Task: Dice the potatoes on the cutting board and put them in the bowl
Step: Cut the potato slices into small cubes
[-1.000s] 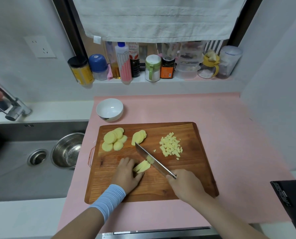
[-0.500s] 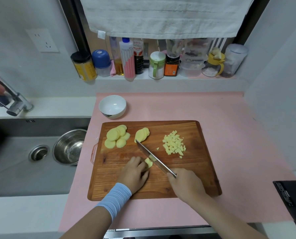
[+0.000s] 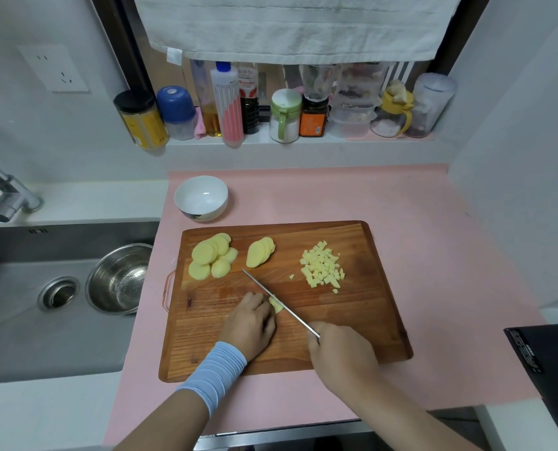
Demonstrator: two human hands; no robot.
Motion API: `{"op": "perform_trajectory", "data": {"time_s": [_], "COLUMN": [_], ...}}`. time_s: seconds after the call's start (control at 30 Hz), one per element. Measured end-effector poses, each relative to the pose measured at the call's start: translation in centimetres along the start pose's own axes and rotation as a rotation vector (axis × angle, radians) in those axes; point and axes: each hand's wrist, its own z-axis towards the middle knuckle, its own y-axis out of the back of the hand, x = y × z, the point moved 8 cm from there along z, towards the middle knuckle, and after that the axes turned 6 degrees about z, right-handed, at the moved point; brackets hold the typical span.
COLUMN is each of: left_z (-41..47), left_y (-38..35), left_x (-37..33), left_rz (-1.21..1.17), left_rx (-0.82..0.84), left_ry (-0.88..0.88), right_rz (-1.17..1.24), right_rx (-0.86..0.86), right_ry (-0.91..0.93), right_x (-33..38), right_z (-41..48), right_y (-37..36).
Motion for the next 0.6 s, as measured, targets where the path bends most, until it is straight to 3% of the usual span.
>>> {"op": "perform_trajectory", "data": {"time_s": [0.3, 0.6], "left_z": [-0.6, -0.8], "left_y": [-0.4, 0.4], "left_x": [0.8, 0.3], "left_rz": [-0.062, -0.107], "left_rx": [-0.017, -0.089], "left_ry": [0.032, 0.018], "right_rz": [0.135, 0.141], "right_rx": [0.142, 0.148], "right_ry": [-0.124, -0.127], "right_x": [-0.5, 0.0], "right_z": [2.2, 3.5], "right_y": [-1.3, -1.2]}}
